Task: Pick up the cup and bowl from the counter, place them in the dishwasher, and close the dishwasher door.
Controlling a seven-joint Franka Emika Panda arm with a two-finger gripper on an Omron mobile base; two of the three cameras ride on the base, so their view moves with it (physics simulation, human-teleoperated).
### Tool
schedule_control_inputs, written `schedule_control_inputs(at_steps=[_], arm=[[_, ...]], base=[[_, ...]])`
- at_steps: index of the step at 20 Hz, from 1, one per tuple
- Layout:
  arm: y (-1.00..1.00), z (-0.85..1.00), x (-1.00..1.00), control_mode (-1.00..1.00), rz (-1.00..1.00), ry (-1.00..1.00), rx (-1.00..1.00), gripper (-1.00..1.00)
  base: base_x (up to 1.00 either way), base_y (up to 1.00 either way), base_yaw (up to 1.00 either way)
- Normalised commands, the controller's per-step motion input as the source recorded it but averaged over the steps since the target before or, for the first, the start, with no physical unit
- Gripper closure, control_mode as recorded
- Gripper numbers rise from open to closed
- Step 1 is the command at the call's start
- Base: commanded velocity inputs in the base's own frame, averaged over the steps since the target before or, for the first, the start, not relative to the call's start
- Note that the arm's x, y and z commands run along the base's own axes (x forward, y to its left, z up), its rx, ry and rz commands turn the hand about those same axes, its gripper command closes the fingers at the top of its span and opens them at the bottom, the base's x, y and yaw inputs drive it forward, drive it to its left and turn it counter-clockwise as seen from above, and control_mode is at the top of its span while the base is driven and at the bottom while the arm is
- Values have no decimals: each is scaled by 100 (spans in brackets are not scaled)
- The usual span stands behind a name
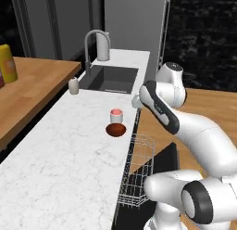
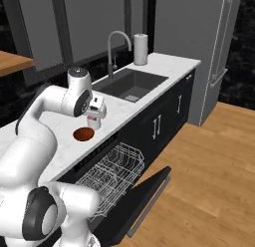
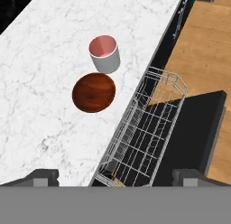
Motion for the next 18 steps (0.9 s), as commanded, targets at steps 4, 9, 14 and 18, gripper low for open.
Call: schedule_control_inputs(at_steps=[4, 9, 14, 18], arm=[[0, -36, 76, -100, 12, 0, 17, -100], [15, -49, 96, -100, 7, 1, 8, -100], [43, -19, 72, -100, -3, 9, -2, -100], [19, -24, 65, -100, -2, 10, 0, -100]], base=[[0, 0, 0], [0, 0, 0], [0, 0, 0], [0, 0, 0]])
